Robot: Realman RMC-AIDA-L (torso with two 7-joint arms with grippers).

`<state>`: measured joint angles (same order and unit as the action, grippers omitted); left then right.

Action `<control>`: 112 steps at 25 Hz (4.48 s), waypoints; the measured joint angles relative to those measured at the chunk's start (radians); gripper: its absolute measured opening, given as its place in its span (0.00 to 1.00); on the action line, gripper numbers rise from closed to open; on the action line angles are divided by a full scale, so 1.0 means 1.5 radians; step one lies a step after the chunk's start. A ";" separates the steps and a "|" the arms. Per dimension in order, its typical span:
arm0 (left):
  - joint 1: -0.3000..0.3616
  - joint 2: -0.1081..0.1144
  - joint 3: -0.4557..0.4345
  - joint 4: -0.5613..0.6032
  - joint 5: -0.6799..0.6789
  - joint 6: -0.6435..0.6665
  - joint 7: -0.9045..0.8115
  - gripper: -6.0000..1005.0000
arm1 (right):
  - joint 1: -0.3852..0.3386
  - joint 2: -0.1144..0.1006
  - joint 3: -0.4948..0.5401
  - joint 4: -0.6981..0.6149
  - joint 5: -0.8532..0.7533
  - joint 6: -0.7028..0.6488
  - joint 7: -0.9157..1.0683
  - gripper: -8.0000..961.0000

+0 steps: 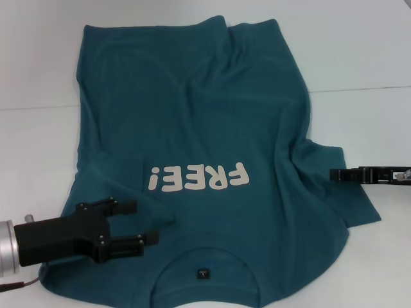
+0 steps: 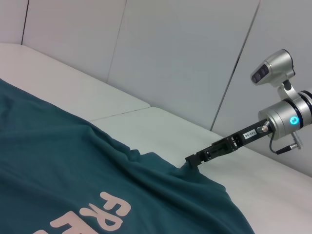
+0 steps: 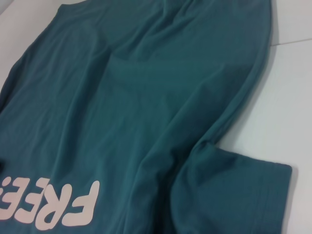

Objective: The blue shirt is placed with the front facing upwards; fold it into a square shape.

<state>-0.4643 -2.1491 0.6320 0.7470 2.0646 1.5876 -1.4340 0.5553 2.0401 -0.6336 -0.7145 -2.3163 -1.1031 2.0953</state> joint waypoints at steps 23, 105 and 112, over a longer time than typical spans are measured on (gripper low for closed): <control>0.002 0.000 0.000 0.000 0.000 0.003 -0.001 0.88 | 0.006 0.003 -0.004 0.003 0.000 0.015 0.007 0.30; -0.002 -0.006 0.001 -0.001 -0.014 0.032 -0.027 0.89 | 0.024 0.021 0.038 -0.059 0.062 0.037 -0.092 0.01; -0.002 -0.005 0.000 0.000 -0.017 0.027 -0.028 0.89 | 0.058 0.030 -0.014 -0.057 0.063 0.026 -0.089 0.01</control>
<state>-0.4679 -2.1568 0.6318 0.7471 2.0384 1.6287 -1.4755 0.6422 2.0848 -0.6543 -0.7995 -2.2212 -1.0640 1.9614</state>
